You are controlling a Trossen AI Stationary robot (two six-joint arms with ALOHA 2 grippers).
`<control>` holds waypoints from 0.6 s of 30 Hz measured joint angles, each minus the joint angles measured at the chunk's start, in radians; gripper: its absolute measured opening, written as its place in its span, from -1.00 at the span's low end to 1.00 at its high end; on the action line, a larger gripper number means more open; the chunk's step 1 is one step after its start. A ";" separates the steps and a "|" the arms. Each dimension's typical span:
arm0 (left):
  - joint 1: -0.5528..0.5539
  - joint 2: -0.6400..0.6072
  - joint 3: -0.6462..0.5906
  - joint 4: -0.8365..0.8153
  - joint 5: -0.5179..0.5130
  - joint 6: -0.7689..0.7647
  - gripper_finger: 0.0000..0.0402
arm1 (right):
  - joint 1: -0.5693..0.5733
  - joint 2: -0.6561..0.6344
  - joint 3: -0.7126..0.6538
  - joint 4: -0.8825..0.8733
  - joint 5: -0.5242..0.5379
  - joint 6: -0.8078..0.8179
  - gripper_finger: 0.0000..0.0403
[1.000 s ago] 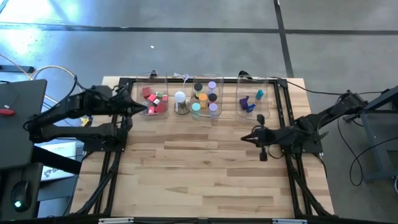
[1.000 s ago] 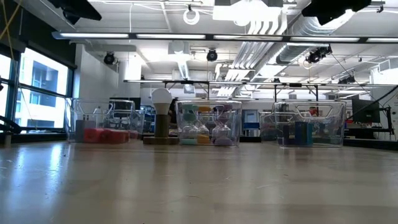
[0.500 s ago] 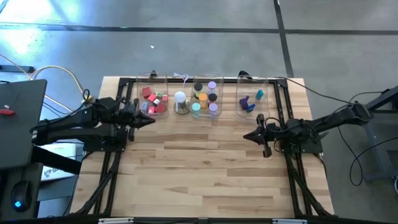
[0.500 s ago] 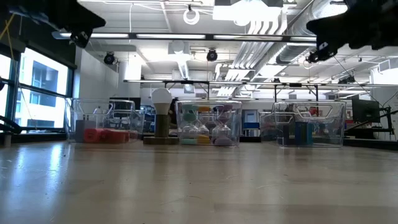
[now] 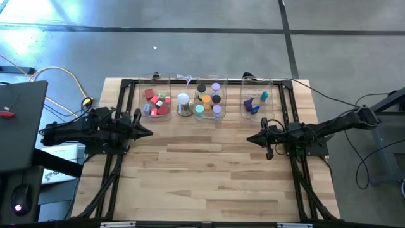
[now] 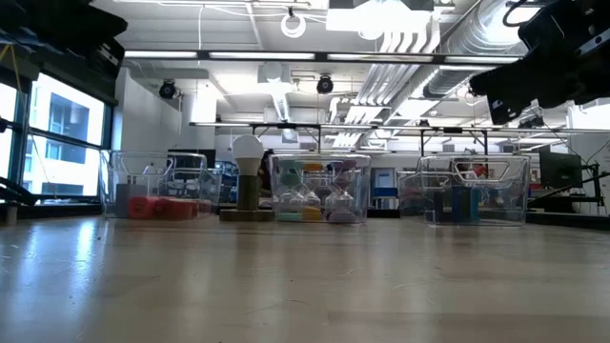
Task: Pick & Place Office items
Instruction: Return to Home Position
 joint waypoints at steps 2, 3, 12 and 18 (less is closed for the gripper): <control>-0.011 -0.041 -0.016 -0.005 0.000 0.000 -0.99 | 0.000 -0.030 0.000 -0.044 0.003 -0.002 -0.99; -0.014 -0.062 -0.022 -0.009 -0.002 0.000 -0.99 | 0.000 -0.047 0.000 -0.065 0.003 0.006 -0.99; -0.014 -0.083 -0.047 -0.051 -0.057 0.015 -0.99 | -0.001 -0.272 0.000 -0.341 0.021 0.009 -0.99; -0.014 -0.084 -0.069 -0.047 -0.041 0.014 -0.99 | 0.000 -0.430 0.005 -0.479 0.063 0.001 -0.99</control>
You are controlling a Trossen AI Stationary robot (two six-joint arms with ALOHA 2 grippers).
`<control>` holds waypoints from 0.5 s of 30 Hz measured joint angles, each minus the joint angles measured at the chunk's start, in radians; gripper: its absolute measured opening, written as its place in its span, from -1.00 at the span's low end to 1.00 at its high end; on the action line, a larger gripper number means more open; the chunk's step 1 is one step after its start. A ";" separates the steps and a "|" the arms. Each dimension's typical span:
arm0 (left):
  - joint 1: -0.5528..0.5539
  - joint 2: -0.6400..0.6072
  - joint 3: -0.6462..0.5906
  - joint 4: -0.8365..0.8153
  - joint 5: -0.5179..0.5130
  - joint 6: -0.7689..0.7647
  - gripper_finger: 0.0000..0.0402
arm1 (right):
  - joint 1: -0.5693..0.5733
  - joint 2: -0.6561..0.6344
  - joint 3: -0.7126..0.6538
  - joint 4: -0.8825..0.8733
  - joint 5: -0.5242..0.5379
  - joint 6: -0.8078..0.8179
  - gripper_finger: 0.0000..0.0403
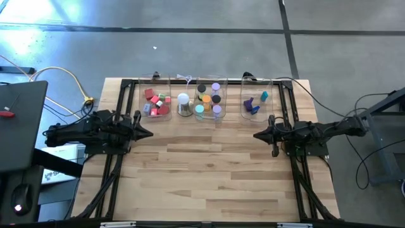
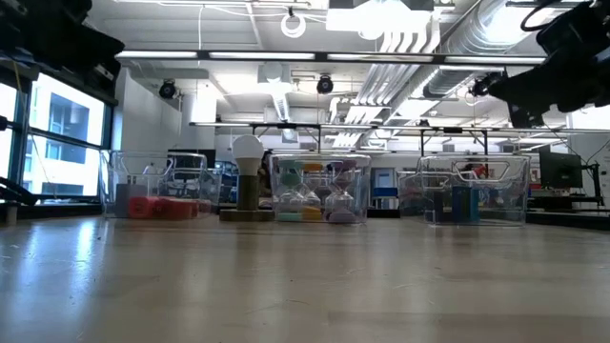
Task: Pick & Place Office items
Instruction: Return to Home Position
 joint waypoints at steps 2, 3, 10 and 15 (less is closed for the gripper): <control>0.000 -0.001 -0.021 0.002 -0.001 -0.001 -0.99 | 0.000 -0.023 0.001 -0.010 -0.029 -0.007 -0.99; 0.000 0.000 -0.033 0.003 0.000 -0.001 -0.99 | 0.000 -0.034 0.001 -0.011 -0.039 -0.006 -0.99; 0.001 0.000 -0.109 0.054 0.043 -0.007 -0.99 | 0.001 -0.030 0.001 -0.013 -0.041 0.007 -0.99; 0.001 0.000 -0.157 0.122 0.096 -0.019 -0.99 | 0.001 -0.030 0.000 -0.013 -0.041 0.007 -0.99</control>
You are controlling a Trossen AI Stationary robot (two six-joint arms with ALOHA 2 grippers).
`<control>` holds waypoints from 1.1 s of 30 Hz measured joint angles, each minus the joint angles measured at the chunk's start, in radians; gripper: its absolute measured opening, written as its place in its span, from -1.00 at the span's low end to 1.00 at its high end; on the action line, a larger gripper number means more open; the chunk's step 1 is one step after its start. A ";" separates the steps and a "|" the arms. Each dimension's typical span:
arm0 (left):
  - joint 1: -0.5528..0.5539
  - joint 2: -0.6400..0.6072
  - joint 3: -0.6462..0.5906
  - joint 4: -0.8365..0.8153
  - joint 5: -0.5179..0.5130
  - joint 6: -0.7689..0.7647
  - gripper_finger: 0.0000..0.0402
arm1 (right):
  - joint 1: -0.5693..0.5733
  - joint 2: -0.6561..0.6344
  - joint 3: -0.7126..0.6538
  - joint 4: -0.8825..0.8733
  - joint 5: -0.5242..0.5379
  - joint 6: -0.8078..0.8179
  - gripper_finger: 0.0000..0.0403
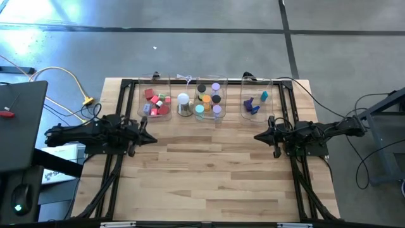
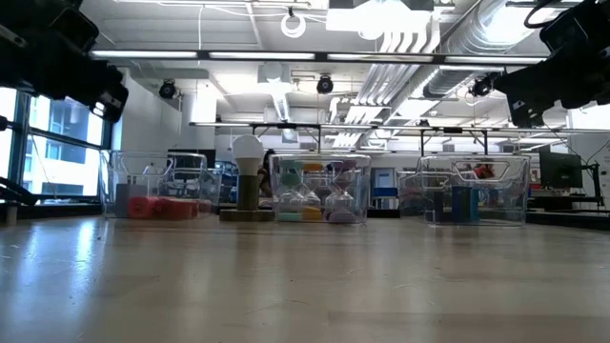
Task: Pick & Place Office items
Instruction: Return to Home Position
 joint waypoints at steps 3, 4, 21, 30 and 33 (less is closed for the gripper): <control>0.000 -0.001 -0.043 0.145 0.033 -0.012 -0.99 | 0.000 0.000 0.000 0.001 0.000 0.000 -0.99; 0.000 -0.001 -0.056 0.182 0.041 -0.013 -0.99 | 0.000 0.000 0.000 0.001 0.000 0.000 -0.99; 0.000 0.000 -0.092 0.241 0.030 0.075 -0.99 | 0.000 0.000 -0.002 0.004 0.000 0.000 -0.99; 0.000 0.000 -0.094 0.242 0.026 0.224 -0.99 | 0.000 0.000 -0.003 0.008 0.000 0.000 -0.99; 0.000 0.000 -0.094 0.245 0.026 0.243 -0.99 | 0.000 0.000 -0.003 0.008 0.000 0.000 -0.99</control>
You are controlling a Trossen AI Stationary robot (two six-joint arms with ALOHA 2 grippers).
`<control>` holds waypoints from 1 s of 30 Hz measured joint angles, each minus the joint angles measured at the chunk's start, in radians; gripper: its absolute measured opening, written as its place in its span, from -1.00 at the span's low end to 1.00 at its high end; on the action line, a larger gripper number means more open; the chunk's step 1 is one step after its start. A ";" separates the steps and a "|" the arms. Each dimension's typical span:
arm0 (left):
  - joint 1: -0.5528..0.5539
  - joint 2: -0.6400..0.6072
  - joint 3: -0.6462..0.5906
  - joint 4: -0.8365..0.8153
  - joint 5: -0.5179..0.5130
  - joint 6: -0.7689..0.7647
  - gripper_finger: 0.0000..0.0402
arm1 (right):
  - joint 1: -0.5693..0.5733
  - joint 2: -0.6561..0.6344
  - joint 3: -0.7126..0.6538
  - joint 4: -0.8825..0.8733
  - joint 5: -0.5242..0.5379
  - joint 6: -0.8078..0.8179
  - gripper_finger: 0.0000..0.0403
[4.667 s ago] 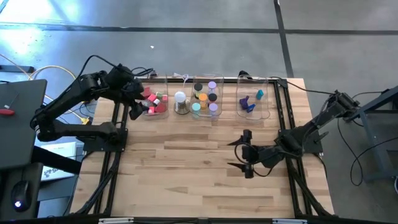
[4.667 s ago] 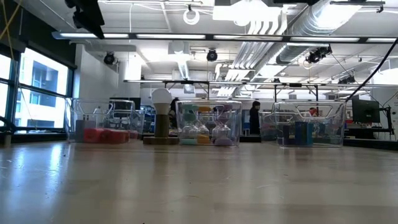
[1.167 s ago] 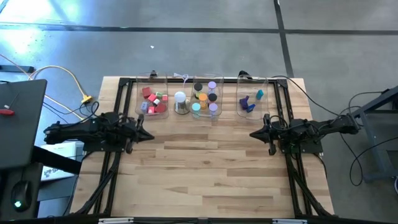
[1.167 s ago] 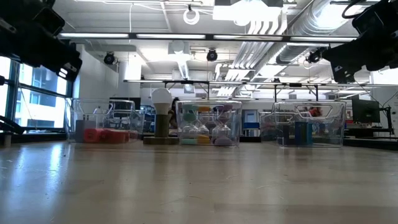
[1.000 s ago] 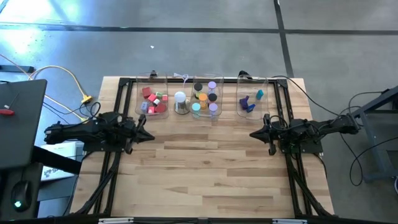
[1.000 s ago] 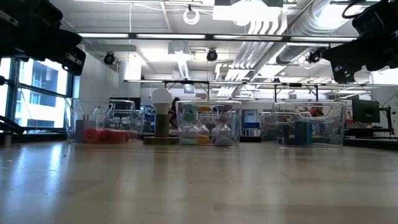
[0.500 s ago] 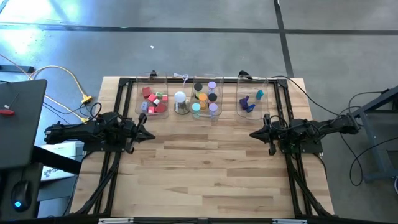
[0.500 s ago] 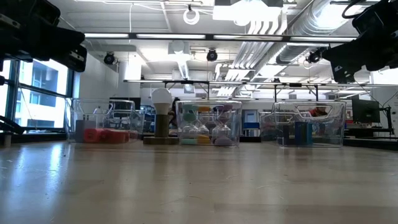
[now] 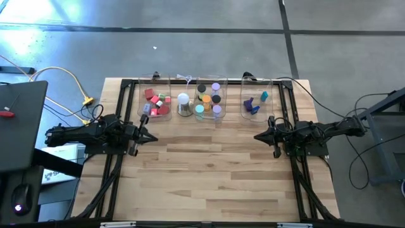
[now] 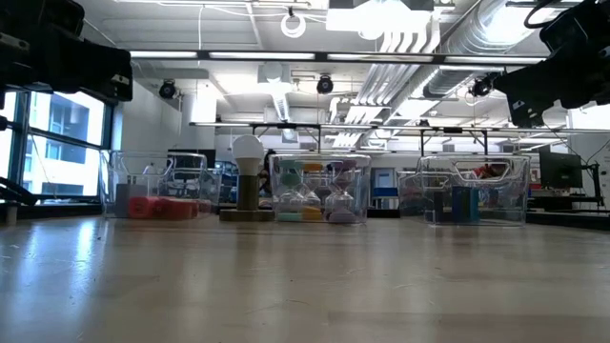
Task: Pick & Place Office items
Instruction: Return to Home Position
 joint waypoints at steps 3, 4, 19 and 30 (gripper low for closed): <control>0.000 0.000 0.000 0.002 0.000 0.000 -0.99 | 0.000 0.000 0.000 0.000 0.000 0.000 -0.99; 0.000 0.000 0.000 0.003 0.000 0.000 -0.99 | 0.000 0.000 0.000 0.000 0.000 0.000 -0.99; 0.000 0.000 0.000 0.006 0.000 -0.061 -0.99 | 0.000 0.000 0.000 0.000 0.000 0.000 -0.99; 0.000 0.000 0.000 0.007 0.000 -0.068 -0.99 | 0.000 0.000 0.000 0.000 0.000 0.000 -0.99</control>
